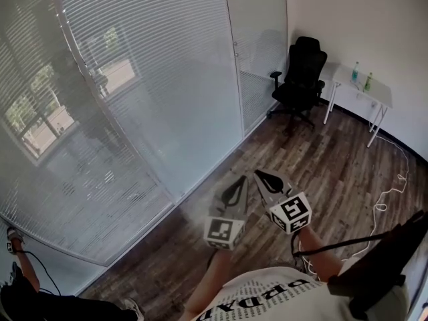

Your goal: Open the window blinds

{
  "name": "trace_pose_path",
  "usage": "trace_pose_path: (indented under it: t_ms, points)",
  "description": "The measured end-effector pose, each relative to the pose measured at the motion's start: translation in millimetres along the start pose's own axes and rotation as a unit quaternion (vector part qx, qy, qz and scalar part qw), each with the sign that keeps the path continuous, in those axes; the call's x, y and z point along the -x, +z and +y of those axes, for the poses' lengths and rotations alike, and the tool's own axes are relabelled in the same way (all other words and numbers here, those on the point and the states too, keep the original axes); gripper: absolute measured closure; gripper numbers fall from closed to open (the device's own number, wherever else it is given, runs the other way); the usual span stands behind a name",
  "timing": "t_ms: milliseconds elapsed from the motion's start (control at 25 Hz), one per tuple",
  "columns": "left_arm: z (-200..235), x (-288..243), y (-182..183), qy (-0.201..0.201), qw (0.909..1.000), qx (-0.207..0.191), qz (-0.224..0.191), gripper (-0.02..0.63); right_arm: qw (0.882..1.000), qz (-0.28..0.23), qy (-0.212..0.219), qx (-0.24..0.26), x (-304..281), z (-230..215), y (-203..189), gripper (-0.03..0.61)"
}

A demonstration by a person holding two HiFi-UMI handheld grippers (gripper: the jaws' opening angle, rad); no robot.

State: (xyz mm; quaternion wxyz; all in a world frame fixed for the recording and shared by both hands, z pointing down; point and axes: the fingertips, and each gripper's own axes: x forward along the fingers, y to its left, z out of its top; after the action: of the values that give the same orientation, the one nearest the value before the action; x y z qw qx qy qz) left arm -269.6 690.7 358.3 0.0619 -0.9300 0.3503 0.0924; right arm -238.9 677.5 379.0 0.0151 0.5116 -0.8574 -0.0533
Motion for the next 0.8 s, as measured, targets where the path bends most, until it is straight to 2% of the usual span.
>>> trace_pose_path:
  t_ms: [280,400,600,800]
  points:
    - [1.1,-4.0,-14.6,-0.014,0.9994,-0.014,0.03,0.621,1.0,0.012,0.001,0.007,-7.1,-2.1,-7.1,0.568]
    - [9.4,-13.3,-7.0,-0.002,0.9999,0.004,0.009,0.621,1.0,0.015,0.008,0.008,-16.6,-7.0,-6.3,0.568]
    - [10.8,-32.2,-29.8,-0.005,0.9988,-0.011,0.047,0.621,1.0,0.017,0.014,0.0,-24.8,-32.2,-15.9,0.568]
    - [26.8,-59.2,-42.5,-0.001,0.9986,-0.006,0.053,0.621,1.0,0.018,0.017,0.0,-47.0,-61.2,-25.5,0.567]
